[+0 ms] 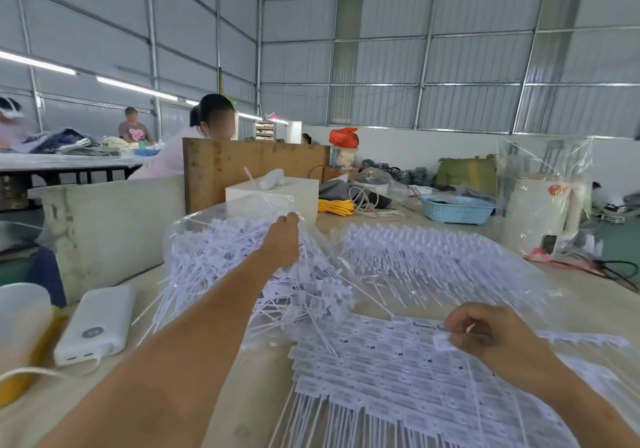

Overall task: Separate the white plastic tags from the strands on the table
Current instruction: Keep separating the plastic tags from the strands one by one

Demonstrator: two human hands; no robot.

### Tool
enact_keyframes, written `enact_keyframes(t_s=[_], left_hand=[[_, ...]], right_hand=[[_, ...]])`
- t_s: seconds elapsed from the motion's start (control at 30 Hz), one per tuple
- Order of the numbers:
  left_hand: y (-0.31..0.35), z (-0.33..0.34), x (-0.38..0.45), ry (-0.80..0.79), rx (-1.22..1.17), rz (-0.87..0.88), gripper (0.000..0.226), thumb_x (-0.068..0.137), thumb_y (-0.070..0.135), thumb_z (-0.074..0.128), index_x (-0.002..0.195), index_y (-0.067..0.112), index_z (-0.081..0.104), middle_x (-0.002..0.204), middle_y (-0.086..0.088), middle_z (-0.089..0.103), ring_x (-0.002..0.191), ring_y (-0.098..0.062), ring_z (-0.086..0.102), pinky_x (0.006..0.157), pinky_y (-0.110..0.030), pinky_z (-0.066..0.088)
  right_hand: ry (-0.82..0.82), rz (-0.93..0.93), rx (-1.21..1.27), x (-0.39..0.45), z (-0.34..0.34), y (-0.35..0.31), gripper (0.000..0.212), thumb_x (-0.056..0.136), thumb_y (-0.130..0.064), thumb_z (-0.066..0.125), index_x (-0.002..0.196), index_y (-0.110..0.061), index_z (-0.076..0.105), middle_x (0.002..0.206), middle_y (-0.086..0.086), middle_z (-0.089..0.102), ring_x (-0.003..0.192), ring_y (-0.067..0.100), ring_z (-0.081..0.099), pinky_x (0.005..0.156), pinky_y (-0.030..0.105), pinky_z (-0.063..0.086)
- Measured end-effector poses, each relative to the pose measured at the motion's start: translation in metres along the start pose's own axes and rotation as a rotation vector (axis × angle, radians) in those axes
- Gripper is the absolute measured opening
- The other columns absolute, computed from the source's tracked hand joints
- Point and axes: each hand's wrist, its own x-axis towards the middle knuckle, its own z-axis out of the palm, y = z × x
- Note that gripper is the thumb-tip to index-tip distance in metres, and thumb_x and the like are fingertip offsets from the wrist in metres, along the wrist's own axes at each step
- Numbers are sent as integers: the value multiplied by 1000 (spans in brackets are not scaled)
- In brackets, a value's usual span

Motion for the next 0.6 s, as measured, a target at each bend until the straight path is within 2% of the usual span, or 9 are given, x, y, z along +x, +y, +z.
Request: enact_keyframes(t_s=[0.1, 0.2, 0.3, 0.37, 0.4, 0.47, 0.53, 0.6], left_hand=[[1, 5, -2, -66, 43, -30, 57, 92, 19, 57, 142, 9, 30, 143, -11, 32, 131, -29, 35, 103, -42, 38], [10, -4, -7, -192, 242, -83, 53, 93, 23, 53, 140, 12, 32, 143, -9, 34, 133, -29, 31, 104, -49, 32], [36, -28, -21, -256, 472, -163, 41, 91, 15, 50, 131, 10, 45, 134, -14, 44, 127, -34, 38, 102, -48, 34], [61, -44, -36, -204, 569, -121, 32, 91, 15, 53, 122, 11, 54, 112, -7, 55, 111, -28, 52, 91, -40, 41], [76, -48, -44, -152, 518, -49, 26, 92, 19, 54, 116, 10, 57, 98, -3, 55, 100, -24, 56, 82, -34, 43], [106, -47, -65, -189, 128, 130, 33, 92, 35, 58, 102, 4, 64, 83, -5, 61, 83, -23, 61, 69, -31, 46], [132, -36, -91, -459, -404, 211, 47, 86, 51, 60, 91, 5, 68, 83, -9, 71, 79, -20, 67, 66, -27, 54], [151, -18, -111, -714, -678, 182, 54, 80, 57, 60, 99, 7, 64, 88, -7, 71, 79, -15, 68, 67, -22, 57]], right_hand=[[-4, 13, -7, 0, 0, 1, 23, 80, -1, 70, 74, -23, 68, 78, 1, 67, 77, 21, 63, 76, 33, 52], [-7, 14, -4, 0, 1, 2, 25, 80, 0, 69, 73, -23, 68, 79, 2, 66, 77, 21, 63, 75, 30, 51], [-1, 7, 0, 0, 1, 0, 24, 80, 1, 69, 73, -23, 68, 78, 2, 67, 78, 20, 63, 76, 27, 51], [14, 2, 25, -1, 0, -3, 22, 80, 0, 69, 74, -21, 68, 78, 1, 67, 78, 18, 63, 75, 23, 51], [23, -2, 45, -1, -1, -6, 21, 79, 1, 69, 74, -20, 68, 77, -1, 67, 76, 15, 62, 73, 19, 50], [49, -14, 103, -3, -5, -10, 23, 79, 3, 69, 73, -19, 67, 73, -4, 64, 69, 7, 59, 69, 14, 48], [85, -21, 174, -5, -9, -14, 22, 78, 7, 68, 73, -14, 67, 69, -4, 59, 63, 2, 55, 66, 15, 47], [111, -16, 264, -7, -13, -16, 19, 78, 13, 64, 76, -6, 65, 69, 1, 56, 66, 9, 53, 66, 22, 47]])
